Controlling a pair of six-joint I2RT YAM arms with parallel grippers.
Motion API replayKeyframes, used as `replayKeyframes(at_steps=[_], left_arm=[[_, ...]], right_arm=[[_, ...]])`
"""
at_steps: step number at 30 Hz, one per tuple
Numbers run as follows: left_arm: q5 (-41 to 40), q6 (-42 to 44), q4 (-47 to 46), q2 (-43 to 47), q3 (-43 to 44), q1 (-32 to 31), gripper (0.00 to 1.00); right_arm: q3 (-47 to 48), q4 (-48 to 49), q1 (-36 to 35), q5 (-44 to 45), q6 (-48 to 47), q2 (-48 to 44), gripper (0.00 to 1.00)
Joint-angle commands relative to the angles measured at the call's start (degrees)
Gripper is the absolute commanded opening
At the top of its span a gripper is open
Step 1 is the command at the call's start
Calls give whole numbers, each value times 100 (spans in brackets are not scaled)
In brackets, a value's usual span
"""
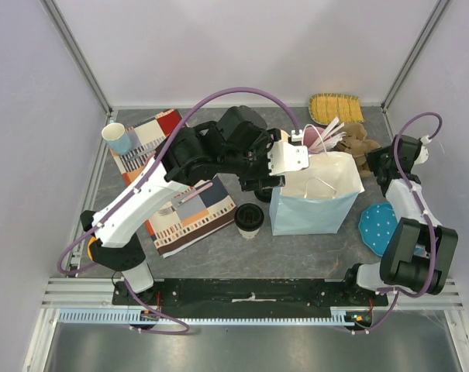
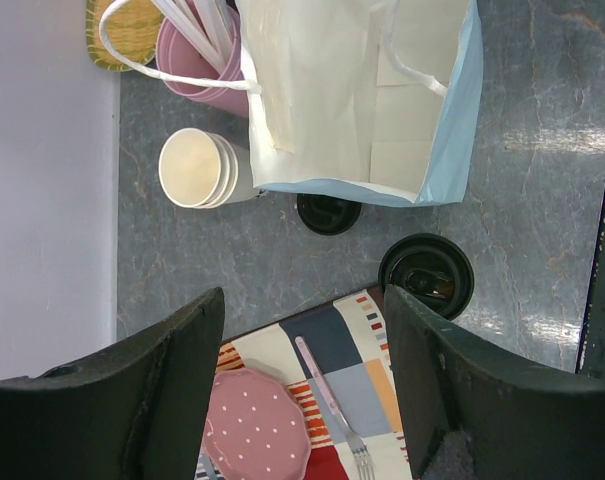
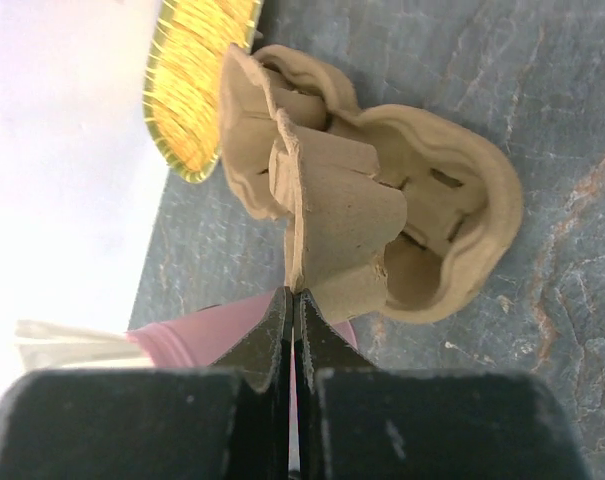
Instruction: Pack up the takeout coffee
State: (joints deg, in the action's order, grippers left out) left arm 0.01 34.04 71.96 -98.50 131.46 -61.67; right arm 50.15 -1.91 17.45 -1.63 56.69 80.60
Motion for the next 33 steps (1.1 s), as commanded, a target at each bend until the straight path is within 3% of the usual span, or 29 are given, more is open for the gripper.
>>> replayKeyframes(at_steps=[1, 12, 24, 33], left_arm=[[-27, 120, 37, 261, -6, 23, 72], [-27, 120, 20, 261, 11, 23, 72], [-282, 68, -130, 349, -156, 41, 72], [-336, -336, -569, 630, -480, 454, 72]], right_arm=[[135, 358, -14, 294, -43, -474, 0], [399, 385, -14, 172, -518, -765, 0], [1286, 25, -14, -30, -1423, -1309, 0], [2234, -318, -14, -1312, -2012, -1810, 0]])
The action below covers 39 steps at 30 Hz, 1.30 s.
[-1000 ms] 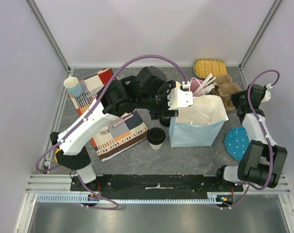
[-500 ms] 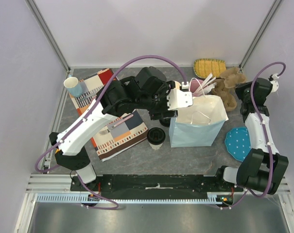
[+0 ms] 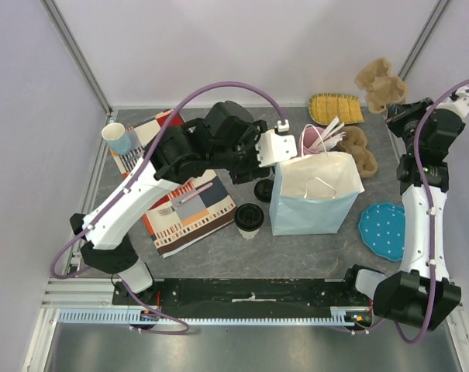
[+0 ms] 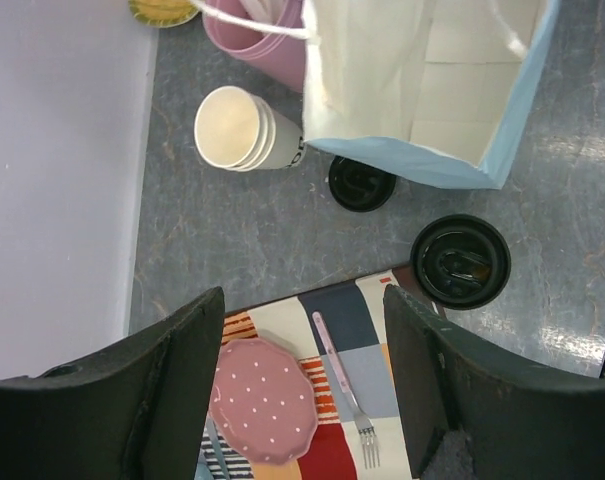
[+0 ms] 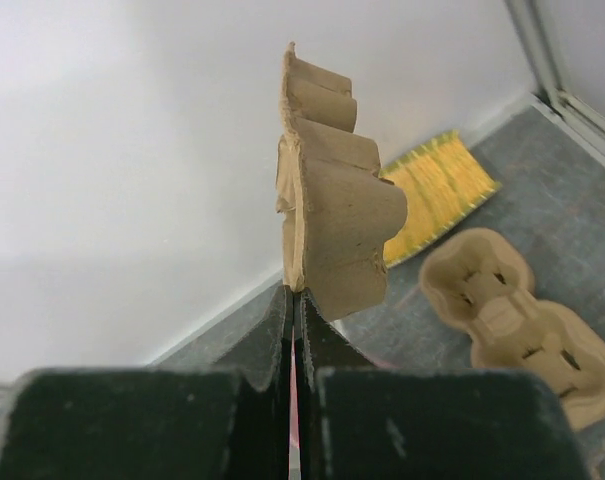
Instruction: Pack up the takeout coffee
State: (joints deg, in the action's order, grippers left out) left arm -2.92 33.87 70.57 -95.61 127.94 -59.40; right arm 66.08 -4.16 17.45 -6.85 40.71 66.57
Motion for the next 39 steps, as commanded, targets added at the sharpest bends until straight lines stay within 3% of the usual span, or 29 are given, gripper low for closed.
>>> replayKeyframes(at_steps=[1, 6, 17, 22, 32, 39], left_arm=[[88, -363, -464, 402, -181, 288, 72], [555, -793, -937, 552, -594, 709, 72], [1574, -2050, -2081, 860, -683, 1948, 71], [2067, -2244, -2222, 895, -516, 2011, 73], [2480, -2789, -2951, 720, -559, 2046, 79], [3200, -3018, -3435, 456, -717, 2046, 80]], right_arm=[[721, -128, -14, -922, -493, -460, 0], [1011, -216, -14, -2107, -432, -828, 0], [1311, -717, -23, -3638, -63, -1567, 0], [1056, -980, -66, -3955, 104, -1980, 0], [932, -2842, -189, -4131, -641, -2586, 0], [924, -3179, -269, -4403, -836, -2763, 0]])
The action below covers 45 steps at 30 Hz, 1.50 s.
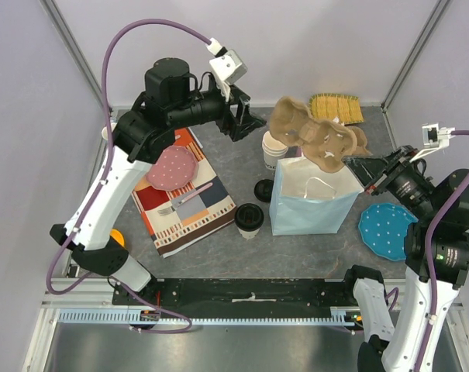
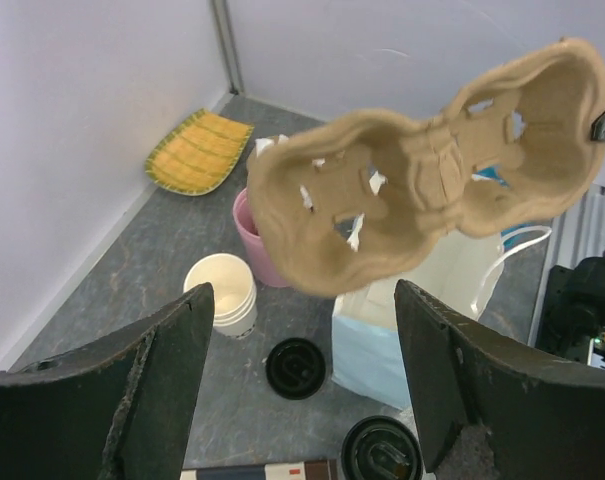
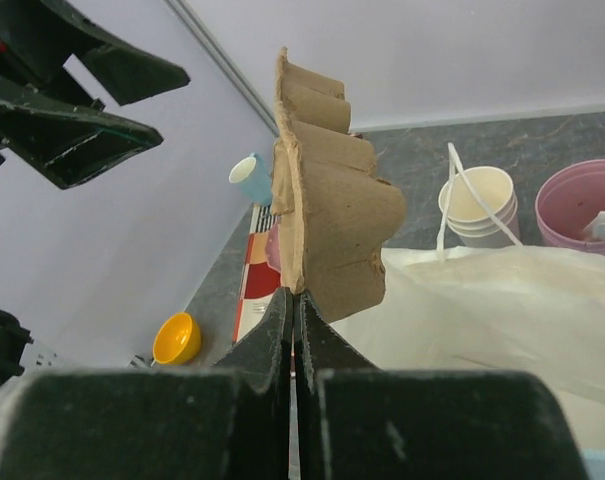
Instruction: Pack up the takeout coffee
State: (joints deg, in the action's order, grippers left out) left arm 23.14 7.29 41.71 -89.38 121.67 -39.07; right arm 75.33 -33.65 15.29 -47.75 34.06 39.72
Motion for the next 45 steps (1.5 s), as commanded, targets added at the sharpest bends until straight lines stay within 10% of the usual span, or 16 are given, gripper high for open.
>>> replayKeyframes(at_steps=[1, 14, 20, 28, 36, 45], left_arm=[[613, -334, -655, -193, -178, 13, 80], [718, -263, -876, -448, -591, 13, 66], [754, -456, -674, -370, -670, 22, 20], [403, -1211, -278, -88, -881, 22, 3], [-54, -2205, -243, 53, -882, 13, 2], [-1284, -2241, -260, -35, -864, -205, 2]], right_arm=[[-18, -221, -61, -401, -163, -88, 0], [-168, -10, -281, -885, -365, -44, 0], [-185, -19, -298, -851, -462, 35, 0], [103, -676, -298, 543, -822, 438, 0], [736, -678, -298, 1346, -507, 721, 55], [3114, -1702, 52, 2438, -426, 860, 64]])
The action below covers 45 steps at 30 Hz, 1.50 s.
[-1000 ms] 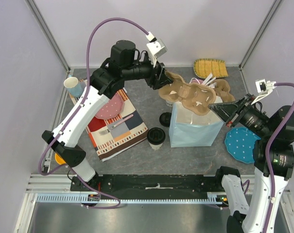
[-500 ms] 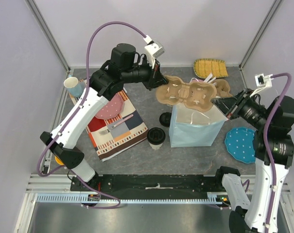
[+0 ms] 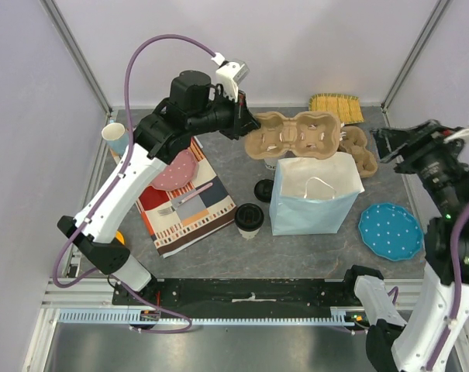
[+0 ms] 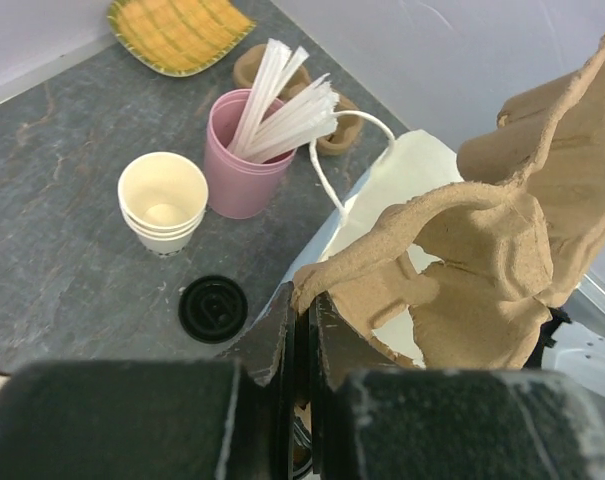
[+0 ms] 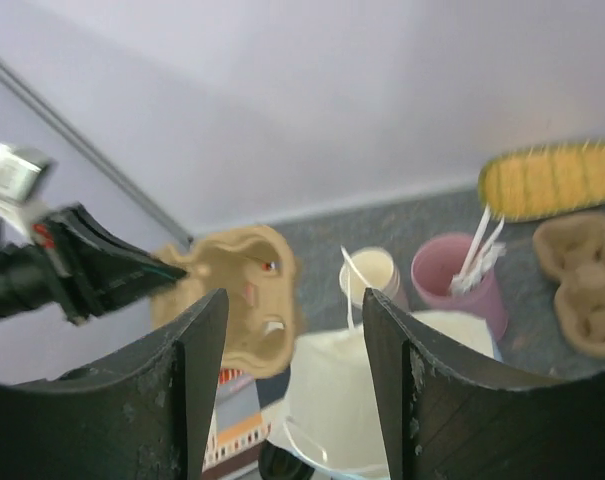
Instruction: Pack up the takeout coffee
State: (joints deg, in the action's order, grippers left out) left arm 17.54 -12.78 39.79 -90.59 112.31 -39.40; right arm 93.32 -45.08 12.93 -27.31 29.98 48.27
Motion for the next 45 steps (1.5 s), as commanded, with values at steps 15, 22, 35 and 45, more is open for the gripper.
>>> replayKeyframes(at_steps=[15, 22, 35, 45], left_arm=[[-1235, -304, 222, -459, 915, -990, 2], [-1648, -418, 362, -776, 1046, -1290, 2], [-1895, -375, 486, -1251, 1434, -1281, 2], [-1938, -331, 600, -1374, 1592, -1281, 2]], right_arm=[[1821, -290, 562, -442, 97, 1051, 98], [1120, -1028, 141, 857, -1009, 1158, 98], [2522, -2031, -1256, 6289, -2171, 2860, 98], [3658, -1679, -3787, 6441, -2306, 3382, 98]])
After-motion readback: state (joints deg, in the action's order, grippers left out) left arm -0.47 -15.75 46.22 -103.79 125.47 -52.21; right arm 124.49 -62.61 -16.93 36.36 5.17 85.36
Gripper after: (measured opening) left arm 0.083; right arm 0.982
